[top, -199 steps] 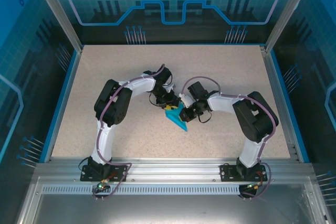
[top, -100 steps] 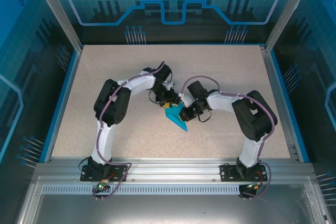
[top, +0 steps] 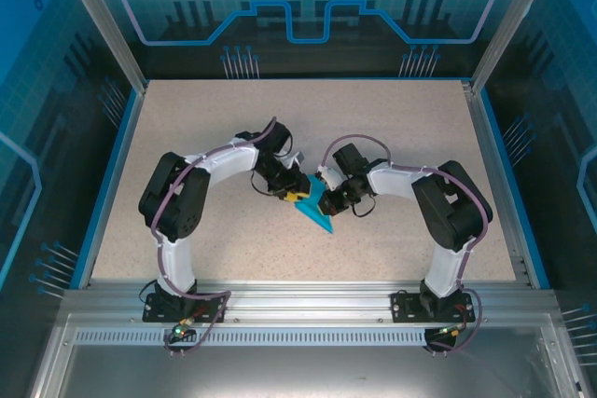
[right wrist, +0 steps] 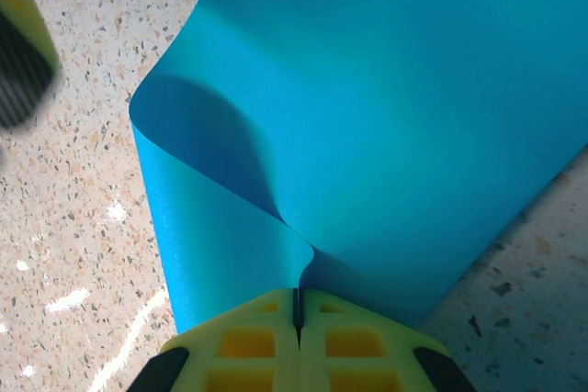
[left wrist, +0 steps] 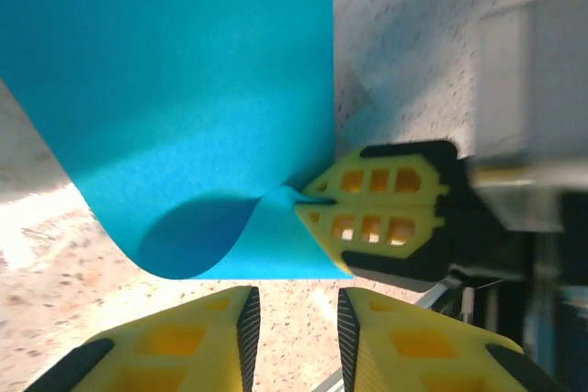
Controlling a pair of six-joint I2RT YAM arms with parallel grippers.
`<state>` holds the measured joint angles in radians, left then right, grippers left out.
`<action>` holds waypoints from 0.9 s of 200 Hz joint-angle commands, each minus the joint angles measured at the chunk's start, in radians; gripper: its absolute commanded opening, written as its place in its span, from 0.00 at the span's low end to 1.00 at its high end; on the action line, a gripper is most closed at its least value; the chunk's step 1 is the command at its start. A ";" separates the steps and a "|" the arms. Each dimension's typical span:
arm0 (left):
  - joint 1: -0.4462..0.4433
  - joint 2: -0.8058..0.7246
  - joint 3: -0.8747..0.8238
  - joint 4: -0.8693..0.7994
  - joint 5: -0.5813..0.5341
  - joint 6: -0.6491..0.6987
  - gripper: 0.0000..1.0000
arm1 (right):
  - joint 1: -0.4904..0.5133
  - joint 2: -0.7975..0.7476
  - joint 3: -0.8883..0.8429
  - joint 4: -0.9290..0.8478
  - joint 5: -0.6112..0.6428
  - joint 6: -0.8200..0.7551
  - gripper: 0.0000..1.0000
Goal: Fold a paper plane with a square sheet of paper (fold left side to right side)
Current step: Third fold the triangle at the center of the table.
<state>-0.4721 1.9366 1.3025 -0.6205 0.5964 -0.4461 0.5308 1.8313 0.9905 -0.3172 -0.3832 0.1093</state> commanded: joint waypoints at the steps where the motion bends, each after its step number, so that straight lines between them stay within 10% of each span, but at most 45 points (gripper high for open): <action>1: -0.014 0.001 -0.025 0.081 0.096 -0.051 0.31 | -0.010 0.045 -0.001 -0.048 0.031 0.007 0.00; 180: -0.017 0.146 -0.007 0.074 -0.017 -0.044 0.30 | -0.011 0.035 -0.009 -0.042 0.037 0.010 0.00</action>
<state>-0.4873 2.0472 1.2808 -0.5365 0.6209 -0.4919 0.5308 1.8313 0.9905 -0.3176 -0.3832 0.1093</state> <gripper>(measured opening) 0.298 0.041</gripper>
